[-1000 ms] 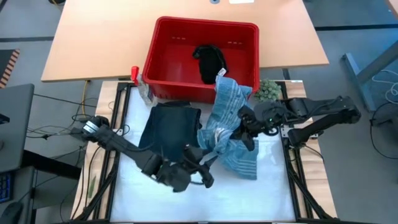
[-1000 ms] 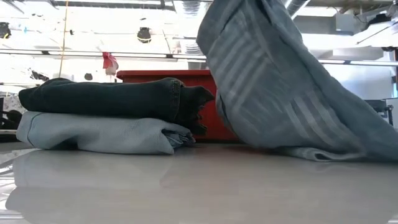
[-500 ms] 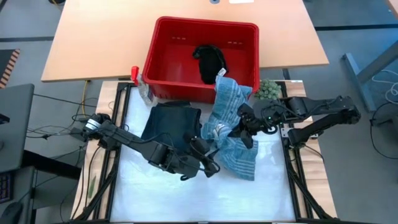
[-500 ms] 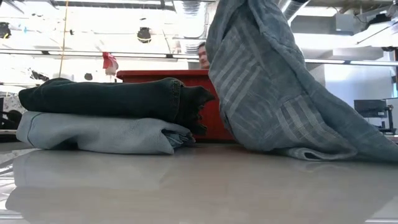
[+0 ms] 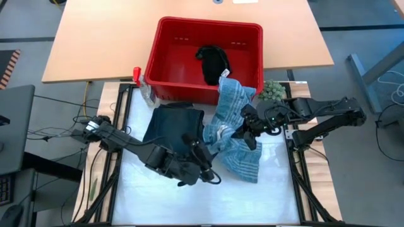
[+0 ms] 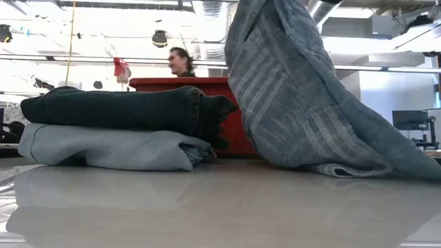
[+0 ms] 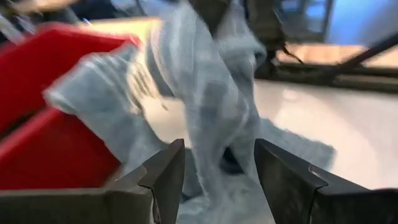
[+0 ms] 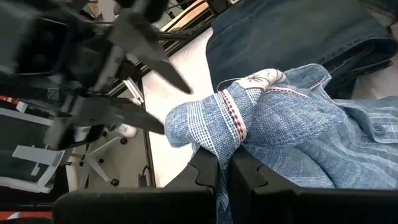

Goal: Fold laundry
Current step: Fold the blue shirt from the red laundry bin

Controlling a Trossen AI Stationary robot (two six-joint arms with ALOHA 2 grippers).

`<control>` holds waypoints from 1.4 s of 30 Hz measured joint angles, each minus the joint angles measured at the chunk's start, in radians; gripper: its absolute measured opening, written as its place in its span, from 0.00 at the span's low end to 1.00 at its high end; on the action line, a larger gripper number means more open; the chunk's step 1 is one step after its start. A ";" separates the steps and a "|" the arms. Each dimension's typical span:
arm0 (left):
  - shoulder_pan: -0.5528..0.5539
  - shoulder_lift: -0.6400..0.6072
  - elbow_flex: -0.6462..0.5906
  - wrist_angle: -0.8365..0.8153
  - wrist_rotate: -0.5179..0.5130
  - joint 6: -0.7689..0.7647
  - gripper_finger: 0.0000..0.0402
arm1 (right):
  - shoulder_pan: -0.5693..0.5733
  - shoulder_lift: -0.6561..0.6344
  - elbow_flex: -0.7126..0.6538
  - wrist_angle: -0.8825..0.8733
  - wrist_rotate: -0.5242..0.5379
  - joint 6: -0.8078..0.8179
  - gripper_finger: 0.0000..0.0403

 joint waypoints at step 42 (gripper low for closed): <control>0.299 0.006 0.442 -0.383 1.032 -0.293 0.00 | 0.208 -0.171 0.088 -0.357 0.061 0.010 0.31</control>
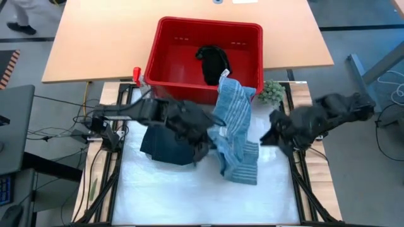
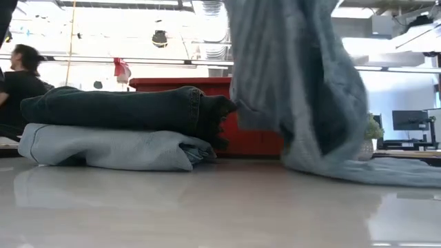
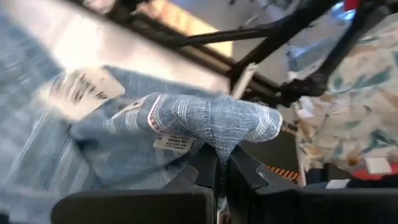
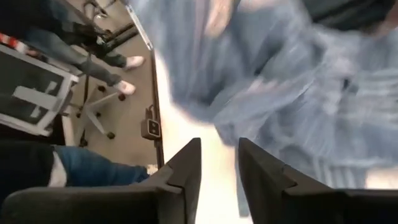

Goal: Fold laundry
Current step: Fold the blue shirt from the red laundry bin

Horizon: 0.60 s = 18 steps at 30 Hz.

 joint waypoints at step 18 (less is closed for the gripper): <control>0.169 0.003 0.026 -0.096 0.143 0.023 0.00 | 0.359 0.310 -0.201 0.167 0.705 0.405 0.55</control>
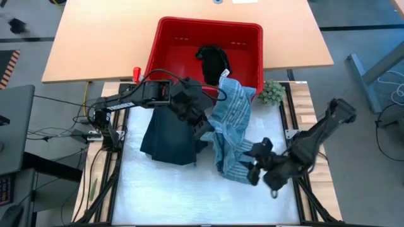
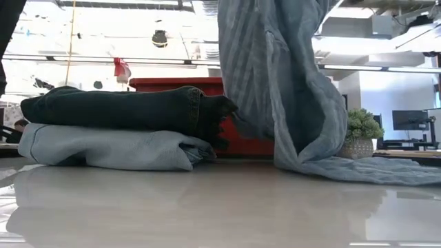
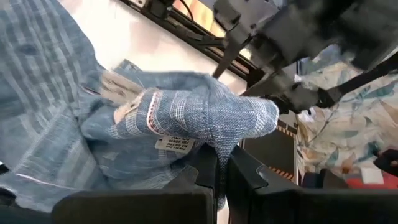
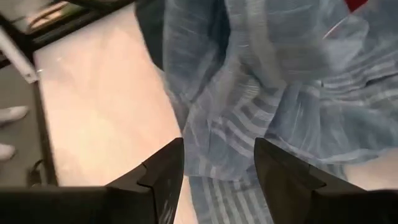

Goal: Fold laundry
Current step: Fold the blue shirt from the red laundry bin

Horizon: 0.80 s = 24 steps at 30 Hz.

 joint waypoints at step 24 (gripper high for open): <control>0.001 0.000 0.000 -0.062 0.033 0.089 0.00 | -0.058 0.295 0.001 0.060 0.181 0.245 0.54</control>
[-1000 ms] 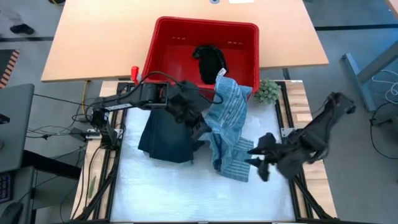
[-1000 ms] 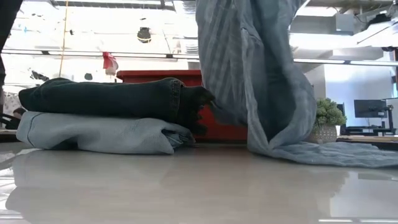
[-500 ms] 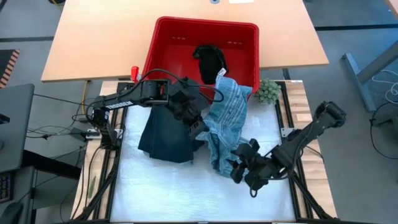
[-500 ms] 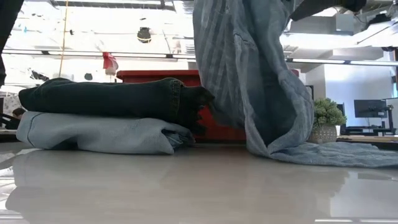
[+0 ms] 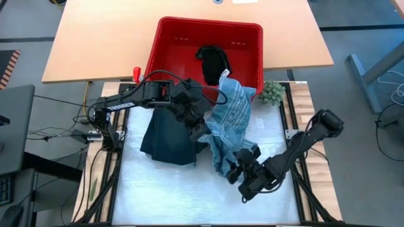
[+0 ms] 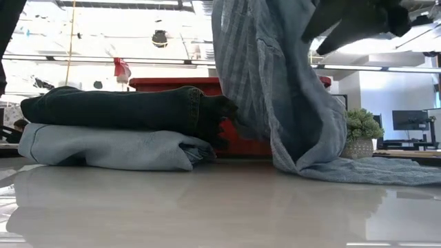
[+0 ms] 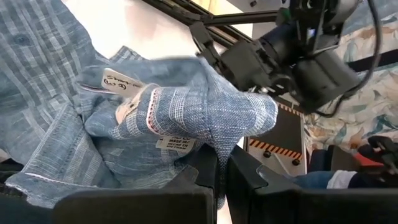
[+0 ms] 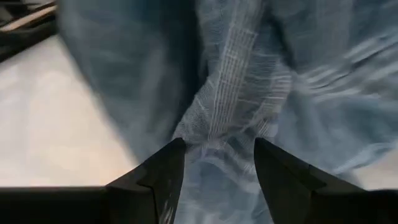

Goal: Fold laundry
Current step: Fold the blue shirt from the red laundry bin

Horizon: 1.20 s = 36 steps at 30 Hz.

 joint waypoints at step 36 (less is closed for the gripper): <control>-0.384 -0.020 -0.106 -0.260 -0.715 -0.218 0.50 | -0.523 -0.409 0.034 -0.092 -0.946 -0.840 0.05</control>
